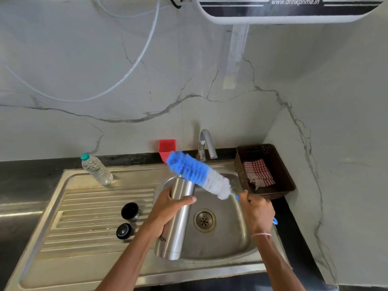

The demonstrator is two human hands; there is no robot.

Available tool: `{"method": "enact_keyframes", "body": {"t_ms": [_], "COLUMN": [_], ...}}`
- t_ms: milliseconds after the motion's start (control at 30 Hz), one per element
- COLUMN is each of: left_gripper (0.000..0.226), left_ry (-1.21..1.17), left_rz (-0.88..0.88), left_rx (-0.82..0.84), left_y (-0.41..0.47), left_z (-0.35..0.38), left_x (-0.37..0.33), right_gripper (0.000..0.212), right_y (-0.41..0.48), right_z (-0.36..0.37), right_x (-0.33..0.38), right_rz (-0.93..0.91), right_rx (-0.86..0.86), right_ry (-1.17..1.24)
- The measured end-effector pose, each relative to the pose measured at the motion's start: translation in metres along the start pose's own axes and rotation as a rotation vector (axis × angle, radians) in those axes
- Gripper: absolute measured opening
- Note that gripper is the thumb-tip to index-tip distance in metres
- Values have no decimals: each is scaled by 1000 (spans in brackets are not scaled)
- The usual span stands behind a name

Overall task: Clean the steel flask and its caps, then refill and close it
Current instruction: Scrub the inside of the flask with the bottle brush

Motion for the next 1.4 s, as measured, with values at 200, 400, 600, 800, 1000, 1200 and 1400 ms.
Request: {"method": "enact_keyframes", "body": {"t_ms": [200, 400, 600, 800, 1000, 1200, 1400], "left_gripper": [39, 56, 41, 37, 43, 70, 37], "left_ry": [13, -98, -44, -170, -91, -39, -115], "left_rz": [41, 32, 83, 43, 20, 74, 26], "left_rx": [-5, -68, 0, -69, -27, -34, -142], "left_y": [0, -2, -2, -8, -6, -5, -11], "left_z": [7, -20, 7, -14, -7, -7, -27], "left_x": [-8, -4, -16, -10, -2, -6, 4], "right_gripper": [66, 58, 56, 51, 53, 52, 56], "right_y": [-14, 3, -18, -3, -9, -22, -1], "right_z": [9, -1, 12, -8, -4, 3, -9], "right_x": [37, -20, 55, 15, 31, 57, 4], "right_rz": [-155, -7, -285, -255, -233, -335, -128], "right_rx": [50, -15, -33, -138, -132, -118, -154], "right_ry": [27, 6, 64, 36, 69, 33, 58]}}
Point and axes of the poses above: each hand's wrist, its own y-axis towards the middle knuckle, its own z-axis out of the palm, x = y × z, the point moved 8 cm from there along y, towards the middle knuckle, and after that the axes turned 14 degrees about z, right-handed, at the moved point
